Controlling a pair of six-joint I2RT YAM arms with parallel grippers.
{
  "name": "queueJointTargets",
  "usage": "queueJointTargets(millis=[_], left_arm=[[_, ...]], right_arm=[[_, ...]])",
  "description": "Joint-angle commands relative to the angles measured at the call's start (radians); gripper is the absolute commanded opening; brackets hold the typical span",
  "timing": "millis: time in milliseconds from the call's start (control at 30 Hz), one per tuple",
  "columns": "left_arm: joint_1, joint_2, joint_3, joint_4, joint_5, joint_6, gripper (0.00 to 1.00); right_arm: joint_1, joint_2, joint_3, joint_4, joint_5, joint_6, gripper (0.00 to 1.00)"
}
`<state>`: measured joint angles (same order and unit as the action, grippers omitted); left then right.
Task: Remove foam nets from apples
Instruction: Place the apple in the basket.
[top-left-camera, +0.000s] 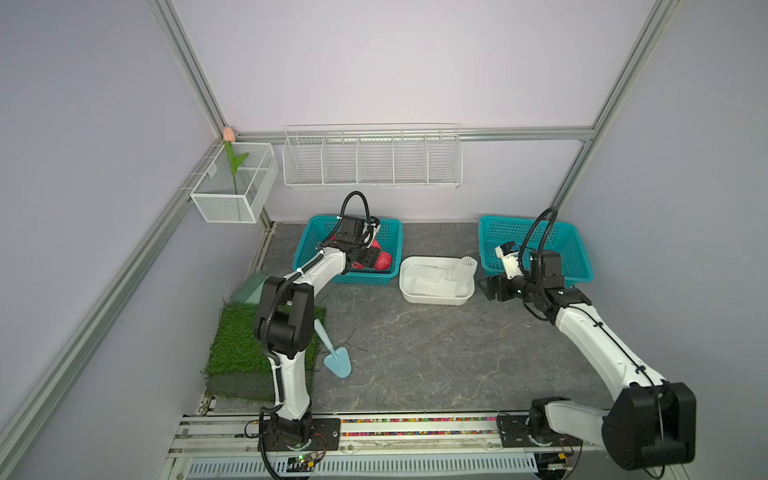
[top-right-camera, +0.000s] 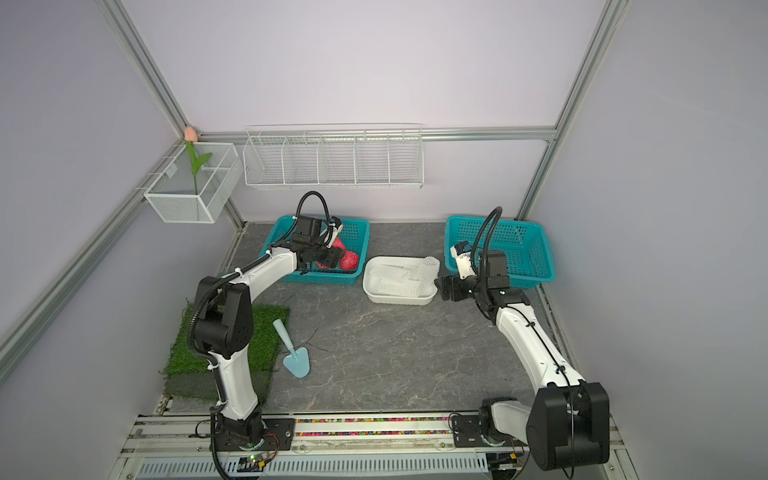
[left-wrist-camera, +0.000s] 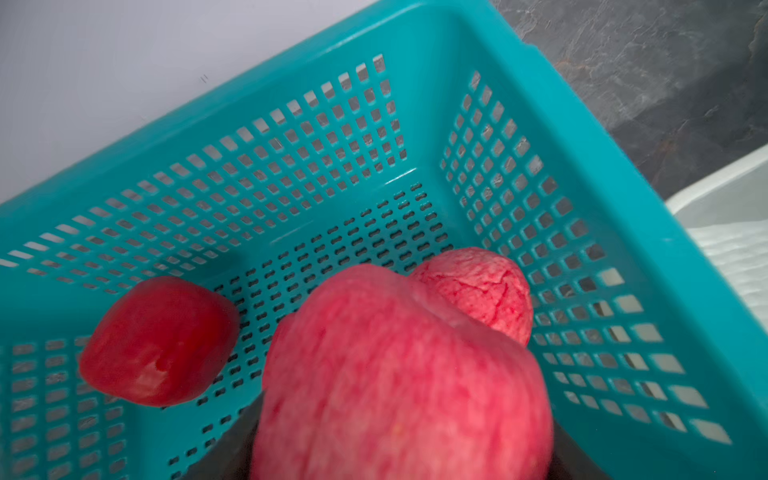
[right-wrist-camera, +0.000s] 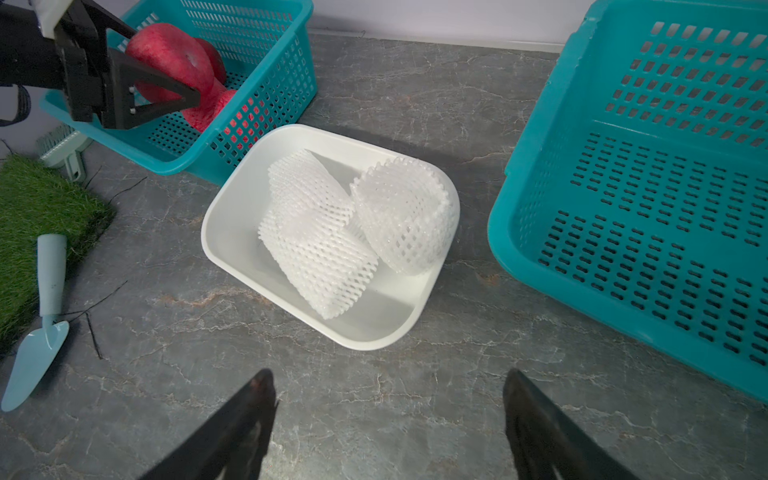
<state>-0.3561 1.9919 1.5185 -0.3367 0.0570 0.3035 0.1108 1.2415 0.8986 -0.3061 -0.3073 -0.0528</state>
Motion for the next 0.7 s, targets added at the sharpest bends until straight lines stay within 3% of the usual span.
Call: queueJointTargets(millis=[0,200,333,467,667], left_arm=[[-0.002,0.019,0.016,-0.04,0.011,-0.018,0.59],[-0.002,0.007,-0.02,-0.047,-0.012,-0.027,0.62],[-0.002,-0.015,-0.054,-0.042,-0.014,-0.028,0.69],[-0.002,-0.049,-0.093,0.001,-0.03,-0.038,0.84],[-0.001,-0.075,-0.098,0.016,-0.026,-0.044,0.91]], right_arm=[[-0.005,0.026,0.033,0.018,-0.008,-0.001,0.86],[-0.004,0.044,0.034,0.03,-0.021,0.008,0.87],[-0.004,0.054,0.03,0.037,-0.028,0.01,0.88],[-0.005,0.055,0.026,0.043,-0.039,0.014,0.89],[-0.004,0.043,0.01,0.05,-0.041,0.017,0.9]])
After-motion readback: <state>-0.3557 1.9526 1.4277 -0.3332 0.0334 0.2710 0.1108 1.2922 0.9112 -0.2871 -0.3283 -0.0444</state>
